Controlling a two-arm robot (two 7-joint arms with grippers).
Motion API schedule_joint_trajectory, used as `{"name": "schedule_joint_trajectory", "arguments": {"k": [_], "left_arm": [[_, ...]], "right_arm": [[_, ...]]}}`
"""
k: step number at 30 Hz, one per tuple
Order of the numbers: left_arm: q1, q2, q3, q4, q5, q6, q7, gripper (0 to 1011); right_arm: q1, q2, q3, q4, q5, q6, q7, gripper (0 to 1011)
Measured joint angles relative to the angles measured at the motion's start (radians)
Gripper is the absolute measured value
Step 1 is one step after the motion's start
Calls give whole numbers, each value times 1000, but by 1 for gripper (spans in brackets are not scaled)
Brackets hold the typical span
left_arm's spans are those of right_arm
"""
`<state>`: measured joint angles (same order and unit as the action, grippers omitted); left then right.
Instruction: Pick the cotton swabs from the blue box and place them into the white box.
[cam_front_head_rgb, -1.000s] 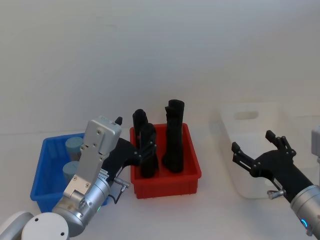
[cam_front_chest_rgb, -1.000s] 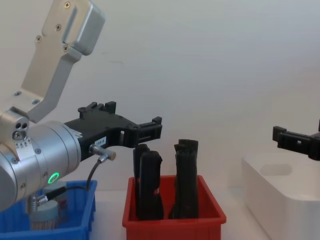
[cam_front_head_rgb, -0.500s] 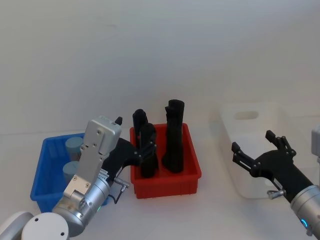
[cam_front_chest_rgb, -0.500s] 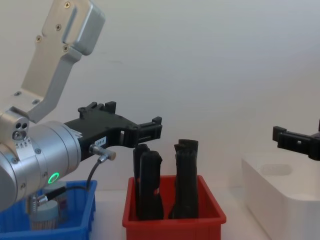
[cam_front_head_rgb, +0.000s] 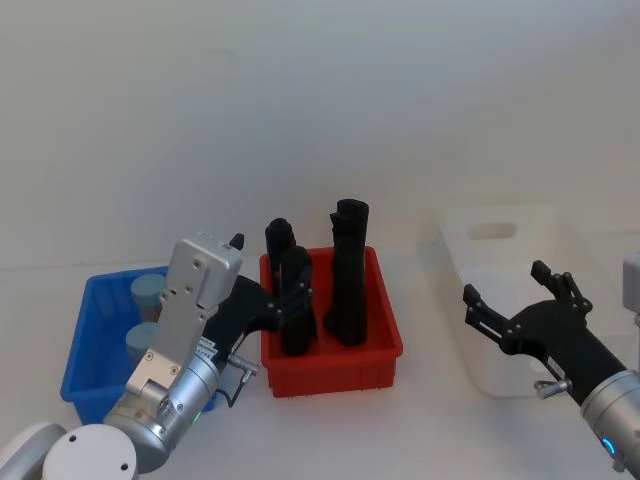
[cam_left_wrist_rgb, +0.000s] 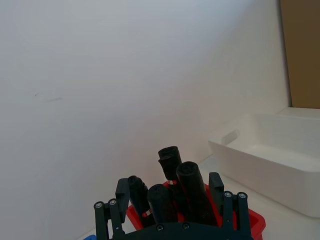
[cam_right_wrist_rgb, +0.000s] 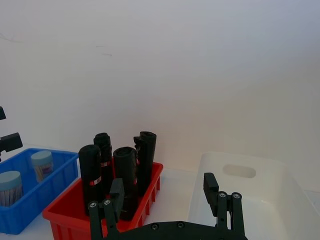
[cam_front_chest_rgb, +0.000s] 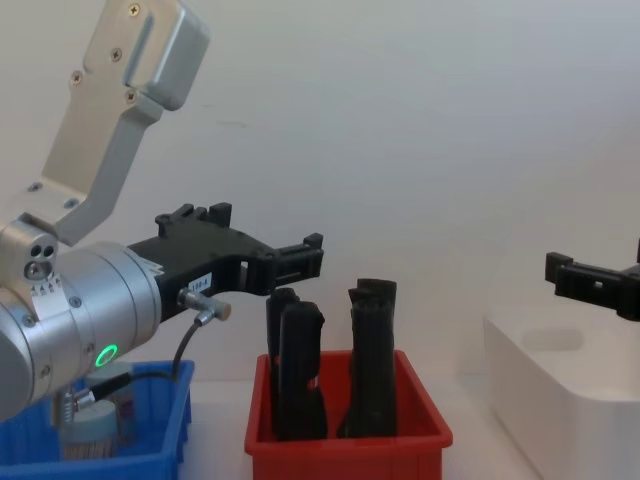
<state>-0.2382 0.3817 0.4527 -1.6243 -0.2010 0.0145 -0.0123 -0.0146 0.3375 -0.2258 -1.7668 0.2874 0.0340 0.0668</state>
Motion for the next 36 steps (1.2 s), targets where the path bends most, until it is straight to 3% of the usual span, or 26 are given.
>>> {"name": "schedule_joint_trajectory", "arguments": {"k": [21,36], "left_arm": [[-38,-8,-35,75,-56,75,-39,1004],[-30,7,-72,103,-125,160,22,1004]], "right_arm": [[0,0,0,0,0,0,0,1002],[0,0,0,0,0,0,0,1002]]}}
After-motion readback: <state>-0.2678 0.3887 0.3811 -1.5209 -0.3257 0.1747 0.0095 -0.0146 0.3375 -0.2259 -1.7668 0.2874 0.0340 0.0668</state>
